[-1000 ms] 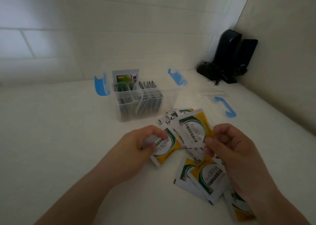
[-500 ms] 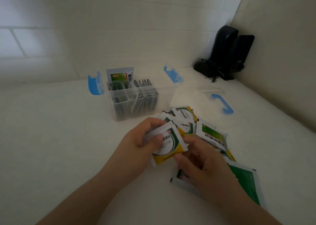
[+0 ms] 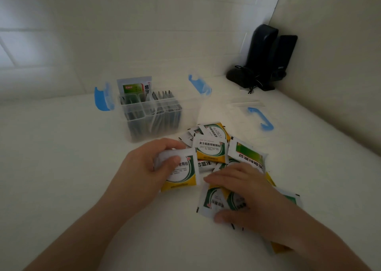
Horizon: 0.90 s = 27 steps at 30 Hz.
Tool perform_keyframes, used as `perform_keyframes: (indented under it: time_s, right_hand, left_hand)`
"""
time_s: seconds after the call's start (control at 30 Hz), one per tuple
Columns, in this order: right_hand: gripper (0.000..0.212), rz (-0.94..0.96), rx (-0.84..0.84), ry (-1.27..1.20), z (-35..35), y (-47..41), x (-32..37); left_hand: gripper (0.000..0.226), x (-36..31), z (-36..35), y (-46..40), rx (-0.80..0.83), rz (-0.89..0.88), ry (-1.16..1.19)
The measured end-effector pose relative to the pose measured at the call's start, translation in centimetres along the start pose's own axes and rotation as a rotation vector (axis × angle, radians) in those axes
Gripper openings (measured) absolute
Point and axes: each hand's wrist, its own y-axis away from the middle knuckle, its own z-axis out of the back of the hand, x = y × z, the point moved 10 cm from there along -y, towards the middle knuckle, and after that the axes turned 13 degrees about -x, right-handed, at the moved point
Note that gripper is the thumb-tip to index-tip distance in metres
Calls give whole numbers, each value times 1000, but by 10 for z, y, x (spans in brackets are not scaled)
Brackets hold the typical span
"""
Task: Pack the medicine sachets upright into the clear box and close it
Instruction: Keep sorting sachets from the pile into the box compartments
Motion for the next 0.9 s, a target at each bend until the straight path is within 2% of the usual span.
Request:
perform_keyframes:
  time_s: [0.1,0.17,0.27,0.37,0.47,0.67,0.8,0.9]
  right_hand:
    - [49,63,-4,-35,-3,1,7]
    - [43,22,-36,-122,0,0,7]
    - [48,-68,-166,-260,12,-2,-1]
    - [51,-113,-263,-263,22,-2,-11]
    - [49,-166,-233,-267,23,-2,-15]
    - [52,-88,47,-110,0,0,-5]
    - [47,-112,20,-174,1,-2,-2]
    - [43,-138,-120,-257,9,-5,-6]
  left_hand:
    - [23,-1,-4,2,26,-19,-21]
    - [23,-2,-4,2,32,-25,-35]
    - [23,-1,-4,2,32,-26,-44]
    - [22,-2,-7,3,48,-29,-48]
    - [23,-1,-9,4,58,-30,-54]
    - [21,-2,-7,4,49,-37,-52]
    - [21,-2,-6,3,36,-38,-64]
    - [21,-1,-3,3,15,-23,-57]
